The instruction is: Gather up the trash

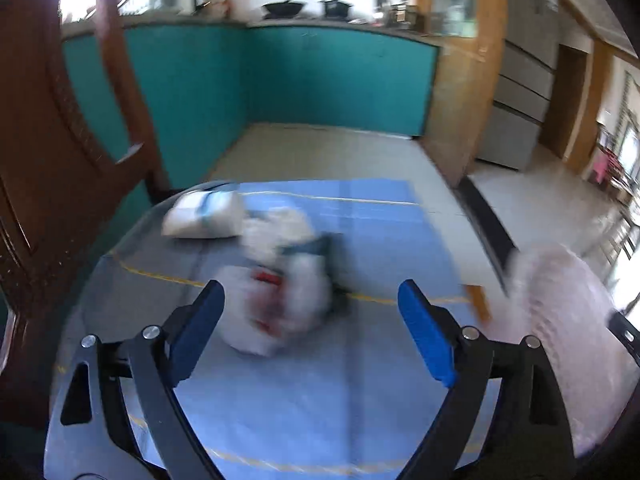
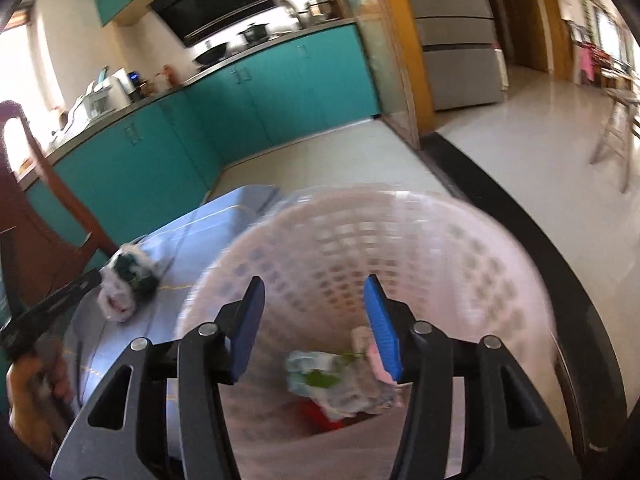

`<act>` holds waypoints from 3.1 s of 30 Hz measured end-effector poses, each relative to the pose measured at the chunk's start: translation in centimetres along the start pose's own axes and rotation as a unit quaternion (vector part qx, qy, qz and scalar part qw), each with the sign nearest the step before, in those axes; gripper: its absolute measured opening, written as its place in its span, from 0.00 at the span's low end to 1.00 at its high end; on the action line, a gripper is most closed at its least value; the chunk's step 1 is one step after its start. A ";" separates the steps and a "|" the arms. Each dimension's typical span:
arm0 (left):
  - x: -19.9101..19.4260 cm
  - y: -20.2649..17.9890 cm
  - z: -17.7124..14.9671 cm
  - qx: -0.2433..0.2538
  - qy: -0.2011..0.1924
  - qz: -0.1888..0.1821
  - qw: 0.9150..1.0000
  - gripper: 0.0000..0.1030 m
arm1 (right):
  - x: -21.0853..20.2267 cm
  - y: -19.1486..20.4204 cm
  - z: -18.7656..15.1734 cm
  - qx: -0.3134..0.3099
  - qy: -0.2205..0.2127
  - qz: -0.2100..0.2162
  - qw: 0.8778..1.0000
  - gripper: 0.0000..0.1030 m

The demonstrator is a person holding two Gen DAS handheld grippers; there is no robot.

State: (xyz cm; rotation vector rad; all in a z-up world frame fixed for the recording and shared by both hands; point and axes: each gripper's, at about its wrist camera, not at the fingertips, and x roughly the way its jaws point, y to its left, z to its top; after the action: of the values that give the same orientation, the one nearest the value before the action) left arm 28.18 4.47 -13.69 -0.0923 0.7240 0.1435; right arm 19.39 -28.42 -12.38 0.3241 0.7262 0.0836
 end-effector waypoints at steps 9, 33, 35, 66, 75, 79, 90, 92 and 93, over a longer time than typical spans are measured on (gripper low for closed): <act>1.9 5.7 -0.5 -0.066 0.030 -0.040 0.997 0.81 | 4.5 9.1 2.9 -0.005 0.034 0.138 0.990 0.50; -2.7 6.0 -7.8 0.007 0.068 -0.025 0.997 0.21 | 17.7 24.4 -0.5 -0.131 0.110 0.160 0.972 0.70; -3.1 6.2 -7.7 0.006 0.062 -0.018 0.998 0.21 | 17.8 24.8 -1.0 -0.154 0.112 0.147 0.971 0.43; -11.1 2.3 -6.7 0.049 -0.043 0.074 0.995 0.21 | 2.9 17.3 -4.9 -0.203 0.007 0.100 0.974 0.34; -10.7 2.3 -7.1 0.053 -0.031 0.074 0.995 0.21 | 2.5 17.8 -5.5 -0.210 0.001 0.104 0.972 0.34; -10.5 2.4 -7.3 0.052 -0.029 0.077 0.995 0.21 | 2.2 18.0 -5.6 -0.218 -0.006 0.101 0.971 0.34; -10.5 2.1 -7.4 0.056 -0.029 0.081 0.995 0.21 | 1.7 18.2 -5.9 -0.224 -0.011 0.102 0.969 0.34; -10.5 2.0 -7.4 0.057 -0.029 0.082 0.995 0.21 | 1.7 18.2 -5.9 -0.224 -0.011 0.103 0.969 0.34; -10.5 2.1 -7.5 0.056 -0.029 0.083 0.995 0.21 | 1.7 18.2 -5.9 -0.225 -0.012 0.103 0.969 0.34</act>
State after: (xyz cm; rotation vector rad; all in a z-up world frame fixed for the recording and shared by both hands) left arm 15.20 4.47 -12.35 0.0800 0.6796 0.2630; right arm 17.40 -9.28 -11.77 -0.0360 0.6272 0.4343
